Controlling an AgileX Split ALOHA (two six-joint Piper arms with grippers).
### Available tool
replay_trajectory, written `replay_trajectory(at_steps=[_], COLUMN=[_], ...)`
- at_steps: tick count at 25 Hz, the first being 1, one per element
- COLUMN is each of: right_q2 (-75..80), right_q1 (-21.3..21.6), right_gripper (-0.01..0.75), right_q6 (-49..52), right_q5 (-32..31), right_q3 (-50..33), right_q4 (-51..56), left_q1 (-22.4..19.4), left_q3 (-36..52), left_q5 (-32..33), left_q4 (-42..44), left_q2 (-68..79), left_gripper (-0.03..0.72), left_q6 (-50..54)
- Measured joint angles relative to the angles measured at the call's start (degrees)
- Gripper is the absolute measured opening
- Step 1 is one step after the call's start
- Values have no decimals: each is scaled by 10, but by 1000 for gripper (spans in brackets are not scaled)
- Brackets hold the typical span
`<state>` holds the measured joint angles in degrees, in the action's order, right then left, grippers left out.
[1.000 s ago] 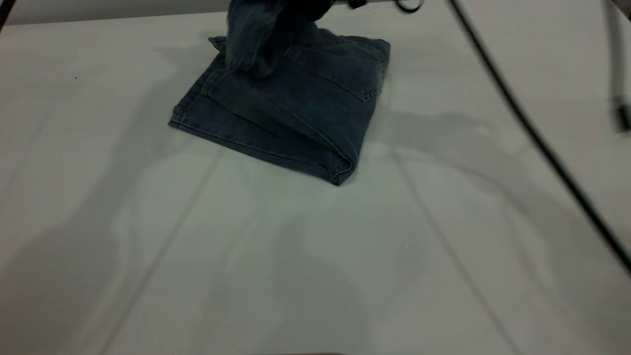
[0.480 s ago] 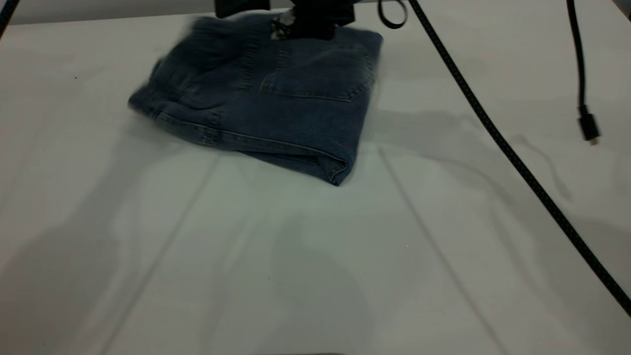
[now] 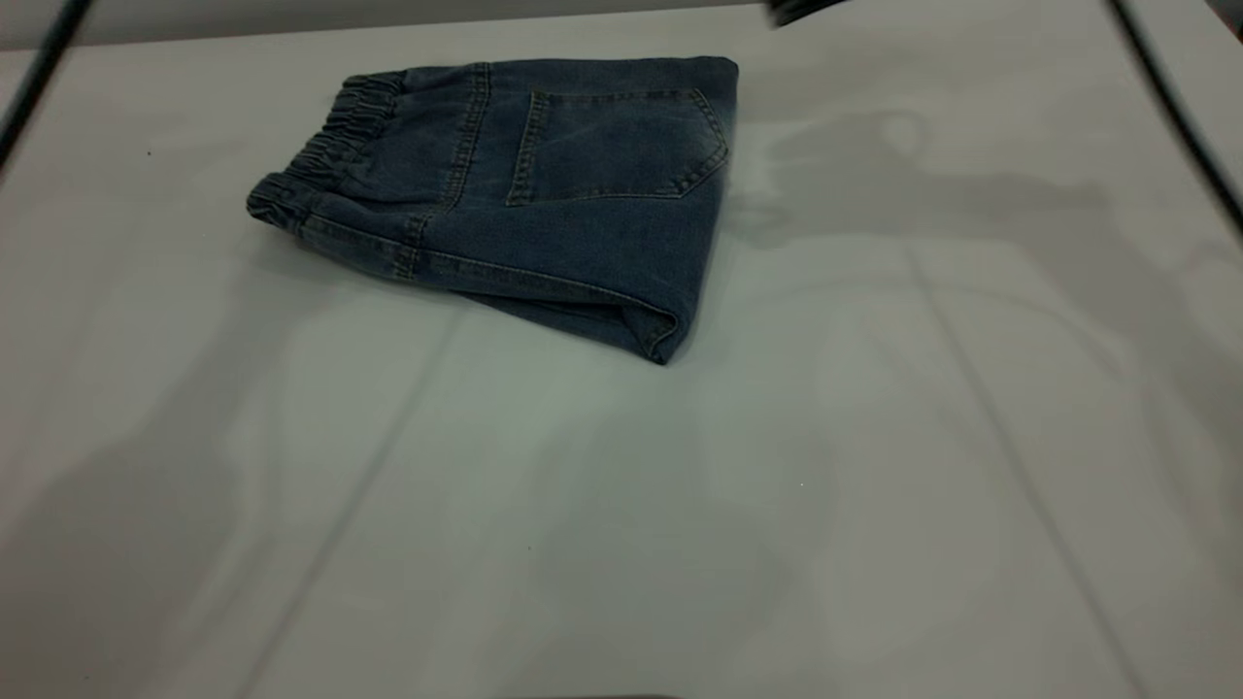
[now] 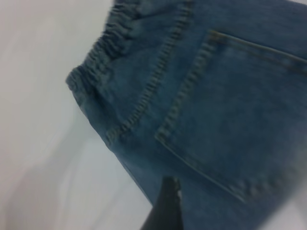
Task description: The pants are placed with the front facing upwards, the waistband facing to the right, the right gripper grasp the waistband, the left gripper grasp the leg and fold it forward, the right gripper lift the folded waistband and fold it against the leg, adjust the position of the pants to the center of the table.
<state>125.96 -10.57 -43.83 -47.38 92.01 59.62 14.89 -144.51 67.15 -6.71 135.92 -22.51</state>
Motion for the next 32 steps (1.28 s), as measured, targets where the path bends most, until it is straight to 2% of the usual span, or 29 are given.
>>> replay_trajectory(at_steps=[7,10,15,19,22,25,32], right_q2=[-9,-9,-9,-9,-9,-9,-9], right_q1=[14,14,14,14,14,14,14], right_gripper=[596,594,594,594,594,594,594], right_q6=[44,45,45,45,45,45,51], right_q5=[-27,-37,-46,-49,-53,-62,-69], right_q3=[1,1,1,1,1,1,1], right_q4=[-36,-36,-37,-37,-37,-37,-37], left_q1=[7,11,13,31,52,69,132], left_q3=[214,272,287,287,285,283,281], left_q5=[0,0,-1,-40,-55,-57,-47], left_q4=[6,6,7,9,23,36,73], left_q2=[17,19,47,84,102,105,105], left_gripper=[500,500,500,500,500,500,500], left_q6=[-209,-298,-367,-398,-397,-346,-134])
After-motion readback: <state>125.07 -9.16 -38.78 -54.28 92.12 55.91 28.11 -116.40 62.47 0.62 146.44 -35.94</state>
